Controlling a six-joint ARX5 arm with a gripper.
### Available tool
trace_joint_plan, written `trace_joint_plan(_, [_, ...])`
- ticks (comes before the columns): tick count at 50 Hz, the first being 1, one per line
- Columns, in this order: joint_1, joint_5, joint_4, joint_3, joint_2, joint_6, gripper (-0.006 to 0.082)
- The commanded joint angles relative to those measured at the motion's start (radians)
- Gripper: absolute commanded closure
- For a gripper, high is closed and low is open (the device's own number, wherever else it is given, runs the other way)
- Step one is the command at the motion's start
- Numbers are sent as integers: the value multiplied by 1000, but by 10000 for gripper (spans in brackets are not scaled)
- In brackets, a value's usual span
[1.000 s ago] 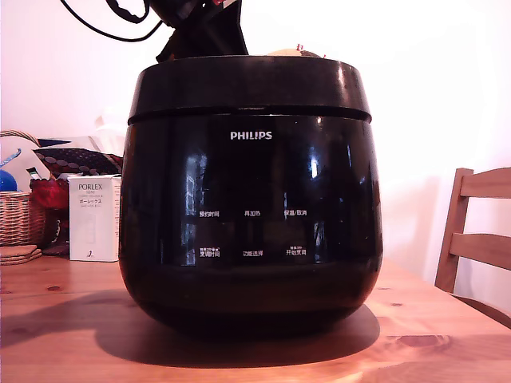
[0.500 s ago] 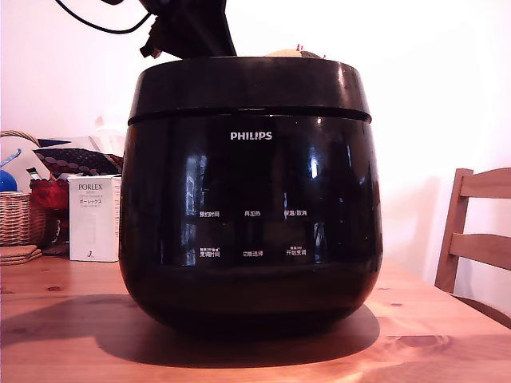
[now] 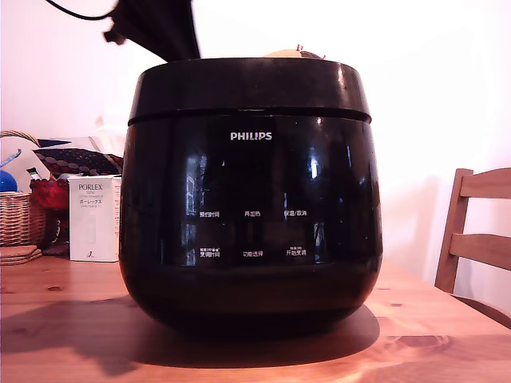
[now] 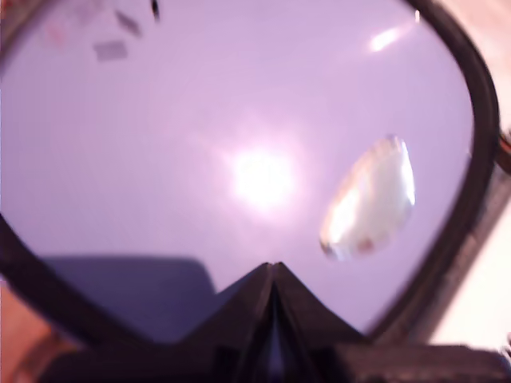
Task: Close the rice cooker by pressing the lid down with medium force
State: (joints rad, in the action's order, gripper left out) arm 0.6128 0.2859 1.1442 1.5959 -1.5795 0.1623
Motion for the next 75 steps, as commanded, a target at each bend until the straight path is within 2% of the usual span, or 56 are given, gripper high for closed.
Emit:
trace_joint_plan(1, [2, -25, 67, -85, -82, 2, 791])
trace_joint_plan(17, [32, -17, 105, -85, -81, 2, 791])
trace_joint_plan(26, [53, -17, 56, -100, -81, -2, 791])
trace_joint_plan(41, [56, -18, 0, -212, -81, -1, 791])
trace_joint_plan(61, [56, -2, -50, -214, -71, -1, 791])
trace_joint_plan(75, [54, 20, -165, -214, 47, -24, 791])
